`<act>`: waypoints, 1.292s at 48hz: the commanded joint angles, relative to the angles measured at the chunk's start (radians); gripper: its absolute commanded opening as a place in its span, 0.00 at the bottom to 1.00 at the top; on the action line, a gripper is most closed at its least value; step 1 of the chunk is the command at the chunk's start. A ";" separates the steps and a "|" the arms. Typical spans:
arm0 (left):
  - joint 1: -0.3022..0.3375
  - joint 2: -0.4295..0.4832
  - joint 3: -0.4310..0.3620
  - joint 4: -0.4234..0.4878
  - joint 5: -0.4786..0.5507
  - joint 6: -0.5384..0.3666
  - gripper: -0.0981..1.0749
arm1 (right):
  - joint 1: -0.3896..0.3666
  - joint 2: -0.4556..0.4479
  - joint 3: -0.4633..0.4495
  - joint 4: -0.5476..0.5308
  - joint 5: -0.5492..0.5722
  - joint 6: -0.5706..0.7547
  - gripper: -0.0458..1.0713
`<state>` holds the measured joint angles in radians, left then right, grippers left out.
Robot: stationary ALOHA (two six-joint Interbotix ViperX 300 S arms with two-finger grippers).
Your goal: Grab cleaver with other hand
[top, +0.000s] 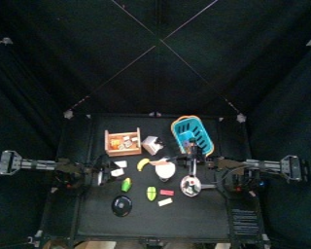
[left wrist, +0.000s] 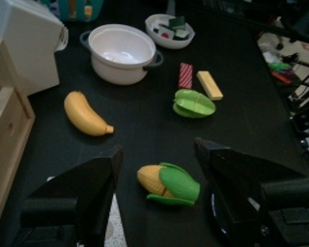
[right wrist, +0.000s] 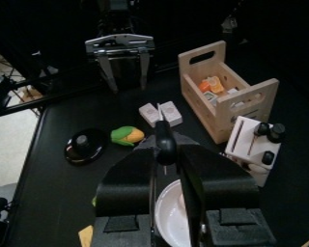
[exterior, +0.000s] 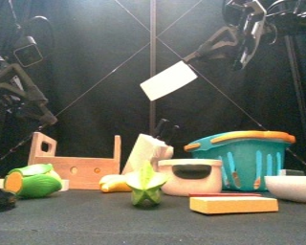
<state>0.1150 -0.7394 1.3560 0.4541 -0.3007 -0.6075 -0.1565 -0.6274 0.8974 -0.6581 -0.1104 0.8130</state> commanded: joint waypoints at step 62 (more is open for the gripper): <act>0.002 0.632 -0.456 -0.330 -0.620 0.482 0.80 | 0.002 0.012 -0.012 -0.002 -0.146 -0.006 0.43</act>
<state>0.1181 -0.1074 0.9281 0.1273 -0.9081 -0.1289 -0.1534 -0.6105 0.8974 -0.6611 -0.2470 0.8099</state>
